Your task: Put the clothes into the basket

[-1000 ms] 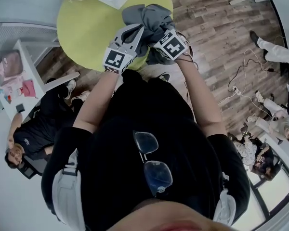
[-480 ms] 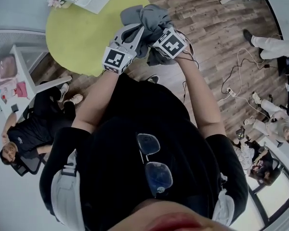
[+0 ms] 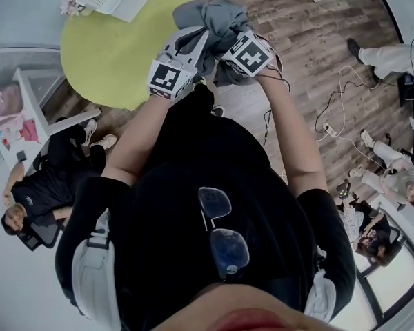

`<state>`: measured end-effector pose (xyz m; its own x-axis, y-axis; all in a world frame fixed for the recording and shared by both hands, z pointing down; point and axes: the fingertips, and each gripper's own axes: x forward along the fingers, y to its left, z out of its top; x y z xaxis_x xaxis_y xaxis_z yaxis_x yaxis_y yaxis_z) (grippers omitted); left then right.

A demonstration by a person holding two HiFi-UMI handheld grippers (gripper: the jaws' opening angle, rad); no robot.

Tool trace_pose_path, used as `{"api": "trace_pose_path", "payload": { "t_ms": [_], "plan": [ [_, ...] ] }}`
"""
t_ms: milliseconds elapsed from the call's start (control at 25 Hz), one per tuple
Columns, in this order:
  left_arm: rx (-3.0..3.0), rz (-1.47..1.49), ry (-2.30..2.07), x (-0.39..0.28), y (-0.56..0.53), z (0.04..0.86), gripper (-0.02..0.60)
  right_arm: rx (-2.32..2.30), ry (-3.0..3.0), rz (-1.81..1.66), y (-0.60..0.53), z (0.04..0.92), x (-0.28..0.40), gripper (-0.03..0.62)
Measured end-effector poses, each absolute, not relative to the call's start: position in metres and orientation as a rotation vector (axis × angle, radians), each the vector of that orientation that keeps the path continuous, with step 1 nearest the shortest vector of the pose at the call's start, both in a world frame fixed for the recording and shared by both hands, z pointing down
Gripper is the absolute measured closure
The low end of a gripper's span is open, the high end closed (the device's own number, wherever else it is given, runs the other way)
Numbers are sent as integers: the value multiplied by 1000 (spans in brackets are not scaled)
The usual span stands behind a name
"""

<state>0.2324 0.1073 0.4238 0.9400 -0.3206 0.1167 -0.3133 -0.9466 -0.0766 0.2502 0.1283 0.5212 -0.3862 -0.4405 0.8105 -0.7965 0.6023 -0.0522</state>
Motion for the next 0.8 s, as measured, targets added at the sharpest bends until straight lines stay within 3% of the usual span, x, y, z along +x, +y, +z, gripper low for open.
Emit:
{"api": "trace_pose_path", "payload": {
  "t_ms": [280,800],
  "plan": [
    [-3021,-171,555,251,65,422,572,909,-2028,504,87,522,265,252],
    [-2984,-103,797,225,-56,409,572,673,-2060,367,-29,511,236,252]
  ]
}}
